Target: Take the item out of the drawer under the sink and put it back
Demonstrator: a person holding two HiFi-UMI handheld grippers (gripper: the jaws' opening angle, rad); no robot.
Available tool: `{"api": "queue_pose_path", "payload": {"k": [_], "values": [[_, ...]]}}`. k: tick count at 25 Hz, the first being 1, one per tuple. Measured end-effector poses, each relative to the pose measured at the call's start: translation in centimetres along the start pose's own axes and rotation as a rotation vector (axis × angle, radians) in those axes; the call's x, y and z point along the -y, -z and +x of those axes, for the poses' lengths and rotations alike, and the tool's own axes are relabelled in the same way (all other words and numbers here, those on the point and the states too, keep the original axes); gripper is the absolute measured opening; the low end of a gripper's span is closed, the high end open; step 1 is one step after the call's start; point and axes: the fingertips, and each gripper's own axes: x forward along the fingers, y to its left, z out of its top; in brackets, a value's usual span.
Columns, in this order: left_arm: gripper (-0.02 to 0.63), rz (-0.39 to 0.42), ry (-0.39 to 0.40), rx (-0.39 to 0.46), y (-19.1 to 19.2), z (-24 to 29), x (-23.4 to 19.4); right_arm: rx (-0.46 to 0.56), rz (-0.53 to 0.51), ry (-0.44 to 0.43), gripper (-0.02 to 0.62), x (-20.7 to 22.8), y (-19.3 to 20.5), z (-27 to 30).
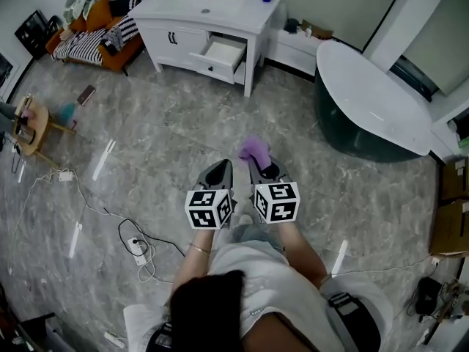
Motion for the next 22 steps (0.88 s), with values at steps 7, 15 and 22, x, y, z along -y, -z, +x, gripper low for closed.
{"api": "queue_pose_path", "payload": {"k": [7,15,22], "values": [[0.005,-0.015,-0.037,0.007,-1.0,3.6,0.2,0.002,0.004,-0.048,0.078,2.9,-2.0,2.6],[0.005,-0.033,-0.068,0.022,-1.7,6.1,0.3,-0.005,-0.004,-0.065,0.078,5.4,-2.4,3.9],[0.005,-0.034,-0.075,0.021,-1.8,6.8,0.1,-0.016,-0.012,-0.073,0.078,5.8,-2.4,4.8]]}}
